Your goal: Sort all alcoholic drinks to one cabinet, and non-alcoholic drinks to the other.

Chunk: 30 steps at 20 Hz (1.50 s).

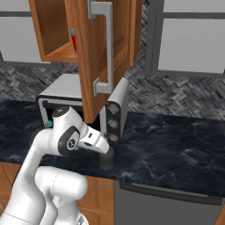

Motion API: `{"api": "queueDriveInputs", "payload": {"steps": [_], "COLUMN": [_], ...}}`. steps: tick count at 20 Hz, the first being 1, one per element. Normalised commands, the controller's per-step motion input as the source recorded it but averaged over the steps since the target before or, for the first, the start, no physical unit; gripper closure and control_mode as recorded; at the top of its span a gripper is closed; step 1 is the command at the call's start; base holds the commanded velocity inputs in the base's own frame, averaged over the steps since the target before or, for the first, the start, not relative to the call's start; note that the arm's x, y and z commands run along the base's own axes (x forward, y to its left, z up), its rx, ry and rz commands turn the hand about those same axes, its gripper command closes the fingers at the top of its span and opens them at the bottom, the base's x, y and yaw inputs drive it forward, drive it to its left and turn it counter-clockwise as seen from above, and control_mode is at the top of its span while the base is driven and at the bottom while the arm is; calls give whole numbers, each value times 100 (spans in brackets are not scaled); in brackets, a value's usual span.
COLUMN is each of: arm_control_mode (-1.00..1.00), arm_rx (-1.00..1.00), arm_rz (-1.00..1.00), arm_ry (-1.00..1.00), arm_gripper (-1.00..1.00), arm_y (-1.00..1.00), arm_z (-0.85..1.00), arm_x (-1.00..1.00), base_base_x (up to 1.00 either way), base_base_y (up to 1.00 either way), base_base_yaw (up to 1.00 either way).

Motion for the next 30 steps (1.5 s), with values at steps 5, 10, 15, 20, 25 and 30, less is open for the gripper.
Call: {"api": "queueDriveInputs", "payload": {"steps": [5,10,15,20,25,30], "arm_control_mode": [-100,-100,-100,-100,-100,-100], "arm_rx": [0,0,0,0,0,0], "arm_rz": [4,5,5,4,4,4], "arm_ry": [-1,-1,-2,-5,-3,-2], "arm_gripper": [-100,-100,-100,-100,-100,-100], "arm_y": [-12,-7,-7,-18,-9,0], "arm_z": [-19,-15,-13,-10,-27,-17], "arm_x": [30,28,27,12,15,10], "base_base_x": [0,0,0,0,0,0], "base_base_y": [0,0,0,0,0,0], "base_base_yaw": [0,0,0,0,0,0]}}
